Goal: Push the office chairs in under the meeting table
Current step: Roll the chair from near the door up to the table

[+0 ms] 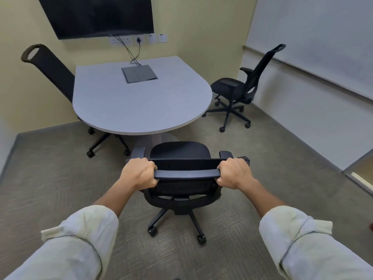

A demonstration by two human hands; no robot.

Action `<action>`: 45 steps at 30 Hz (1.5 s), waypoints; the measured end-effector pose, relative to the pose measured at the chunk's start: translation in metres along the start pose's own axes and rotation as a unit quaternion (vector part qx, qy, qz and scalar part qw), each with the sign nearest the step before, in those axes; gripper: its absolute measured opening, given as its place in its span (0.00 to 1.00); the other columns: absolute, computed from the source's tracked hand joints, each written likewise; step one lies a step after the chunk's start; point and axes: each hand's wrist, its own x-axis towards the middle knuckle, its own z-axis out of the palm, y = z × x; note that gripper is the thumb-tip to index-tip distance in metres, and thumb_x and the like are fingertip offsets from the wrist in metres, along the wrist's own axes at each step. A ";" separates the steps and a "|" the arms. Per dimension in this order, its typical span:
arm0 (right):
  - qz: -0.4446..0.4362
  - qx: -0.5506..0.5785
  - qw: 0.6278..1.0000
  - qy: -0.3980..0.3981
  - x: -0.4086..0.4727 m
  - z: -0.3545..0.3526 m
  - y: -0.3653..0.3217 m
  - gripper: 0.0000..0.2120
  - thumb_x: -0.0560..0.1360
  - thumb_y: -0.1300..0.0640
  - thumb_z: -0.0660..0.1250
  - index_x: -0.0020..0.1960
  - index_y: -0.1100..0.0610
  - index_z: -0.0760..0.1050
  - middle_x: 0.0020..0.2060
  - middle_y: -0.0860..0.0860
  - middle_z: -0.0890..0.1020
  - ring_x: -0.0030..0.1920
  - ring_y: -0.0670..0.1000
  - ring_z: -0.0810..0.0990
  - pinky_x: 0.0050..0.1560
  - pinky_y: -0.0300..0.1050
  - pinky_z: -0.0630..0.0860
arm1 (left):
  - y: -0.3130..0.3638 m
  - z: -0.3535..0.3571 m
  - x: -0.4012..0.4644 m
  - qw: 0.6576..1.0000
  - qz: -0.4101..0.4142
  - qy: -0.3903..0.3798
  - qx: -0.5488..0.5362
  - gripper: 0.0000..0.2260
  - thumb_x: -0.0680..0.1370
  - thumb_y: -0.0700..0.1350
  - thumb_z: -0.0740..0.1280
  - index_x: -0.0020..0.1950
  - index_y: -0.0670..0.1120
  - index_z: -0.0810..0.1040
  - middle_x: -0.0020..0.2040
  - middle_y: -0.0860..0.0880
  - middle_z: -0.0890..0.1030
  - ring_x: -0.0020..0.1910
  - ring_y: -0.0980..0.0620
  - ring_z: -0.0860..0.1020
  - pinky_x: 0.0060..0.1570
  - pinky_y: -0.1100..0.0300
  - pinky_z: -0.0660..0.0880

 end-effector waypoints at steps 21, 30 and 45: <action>-0.058 0.013 0.998 0.009 0.109 0.002 0.004 0.08 0.60 0.48 0.61 0.32 0.51 0.75 0.22 0.46 0.70 0.25 0.52 0.72 0.26 0.43 0.68 | -0.054 0.001 0.054 0.998 -0.048 -0.027 0.002 0.07 0.63 0.55 0.58 0.32 0.53 0.72 0.25 0.54 0.69 0.25 0.52 0.70 0.27 0.58 0.65; -0.031 0.023 0.999 0.009 0.128 0.013 0.011 0.11 0.60 0.48 0.63 0.38 0.49 0.80 0.28 0.46 0.78 0.31 0.52 0.77 0.30 0.43 0.72 | -0.056 0.016 0.075 0.998 -0.058 -0.018 -0.020 0.07 0.61 0.55 0.57 0.31 0.54 0.71 0.24 0.55 0.68 0.23 0.55 0.67 0.24 0.59 0.60; -0.044 0.036 0.998 -0.002 0.207 -0.003 -0.012 0.05 0.58 0.50 0.61 0.32 0.48 0.74 0.23 0.46 0.73 0.26 0.51 0.73 0.26 0.42 0.67 | -0.110 0.007 0.105 0.995 -0.097 -0.005 -0.010 0.10 0.62 0.55 0.56 0.35 0.54 0.75 0.27 0.55 0.68 0.28 0.50 0.70 0.30 0.57 0.67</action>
